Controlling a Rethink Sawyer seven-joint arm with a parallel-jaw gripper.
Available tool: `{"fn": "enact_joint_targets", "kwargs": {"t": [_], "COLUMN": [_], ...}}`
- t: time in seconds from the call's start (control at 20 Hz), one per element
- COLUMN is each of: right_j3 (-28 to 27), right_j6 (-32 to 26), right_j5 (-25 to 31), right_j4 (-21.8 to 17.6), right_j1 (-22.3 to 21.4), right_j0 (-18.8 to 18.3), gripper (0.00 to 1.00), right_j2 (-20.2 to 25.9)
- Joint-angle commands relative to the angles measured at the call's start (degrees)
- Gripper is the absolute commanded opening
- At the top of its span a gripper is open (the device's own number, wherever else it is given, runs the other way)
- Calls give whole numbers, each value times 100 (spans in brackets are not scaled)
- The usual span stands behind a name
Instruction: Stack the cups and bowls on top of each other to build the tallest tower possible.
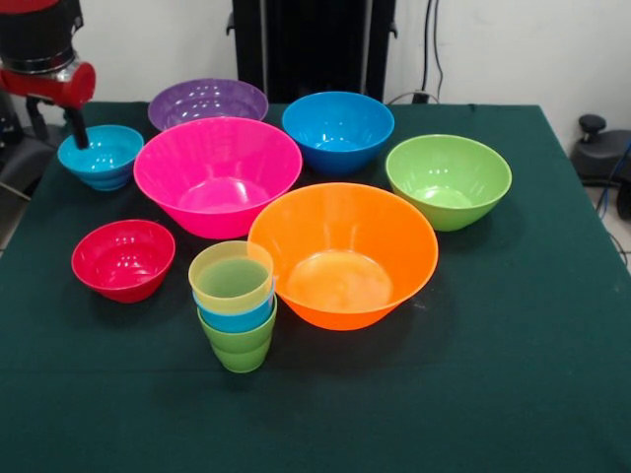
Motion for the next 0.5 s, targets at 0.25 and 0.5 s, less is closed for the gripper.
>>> {"fn": "enact_joint_targets", "kwargs": {"t": [0.25,0.5], "right_j3": [30,-75], "right_j6": [-2011,-2010], "right_j5": [301,242], "right_j4": [-622,-760], "right_j1": [594,699], "right_j0": [89,83], "gripper": [100,100], "right_j2": [-48,-100]}}
